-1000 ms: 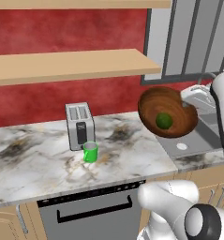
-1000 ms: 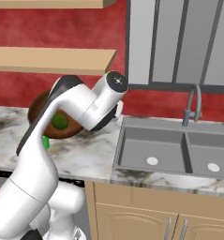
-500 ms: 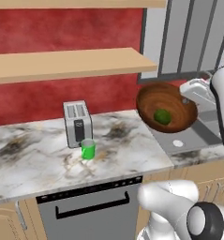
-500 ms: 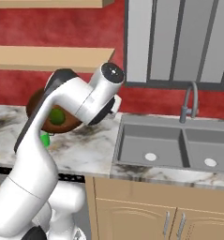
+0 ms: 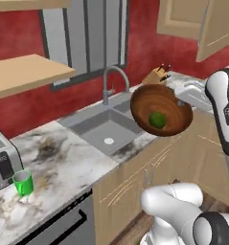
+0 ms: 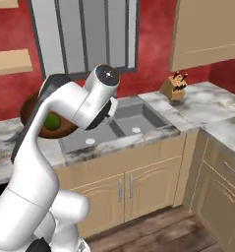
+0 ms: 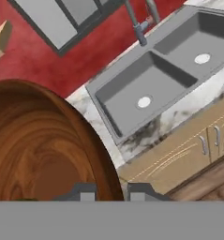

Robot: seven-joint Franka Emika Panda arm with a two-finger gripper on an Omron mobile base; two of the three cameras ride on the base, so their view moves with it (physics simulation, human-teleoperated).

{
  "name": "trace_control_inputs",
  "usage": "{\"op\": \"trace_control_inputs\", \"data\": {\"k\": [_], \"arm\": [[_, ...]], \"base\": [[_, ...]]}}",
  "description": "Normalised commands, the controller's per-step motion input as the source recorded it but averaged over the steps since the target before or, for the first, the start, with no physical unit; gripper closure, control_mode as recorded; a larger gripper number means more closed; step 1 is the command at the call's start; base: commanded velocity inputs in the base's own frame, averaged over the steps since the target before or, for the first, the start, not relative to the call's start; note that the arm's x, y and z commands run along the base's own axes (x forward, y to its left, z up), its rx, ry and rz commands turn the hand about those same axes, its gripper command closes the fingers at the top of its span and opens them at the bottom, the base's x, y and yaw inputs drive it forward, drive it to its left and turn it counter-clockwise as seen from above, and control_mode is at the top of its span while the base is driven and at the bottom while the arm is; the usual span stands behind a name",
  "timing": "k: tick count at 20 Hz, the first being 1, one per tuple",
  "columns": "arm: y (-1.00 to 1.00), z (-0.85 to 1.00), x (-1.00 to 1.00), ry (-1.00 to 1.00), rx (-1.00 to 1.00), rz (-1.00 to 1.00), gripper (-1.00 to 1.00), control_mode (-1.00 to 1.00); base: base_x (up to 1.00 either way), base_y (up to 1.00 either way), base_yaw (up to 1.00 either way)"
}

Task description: Move the mug from next to the sink to the open cabinet. Then, move the bowl with the lime to the fridge to clear the area for faucet cleaning.

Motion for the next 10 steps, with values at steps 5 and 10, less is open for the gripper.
{"op": "trace_control_inputs", "data": {"k": [5,10], "arm": [[0.00,0.00,0.00,0.00,0.00,0.00,1.00,1.00],[0.00,0.00,0.00,0.00,0.00,0.00,1.00,1.00]], "base": [[-0.12,0.00,-0.94],[0.00,0.00,-0.97]]}}
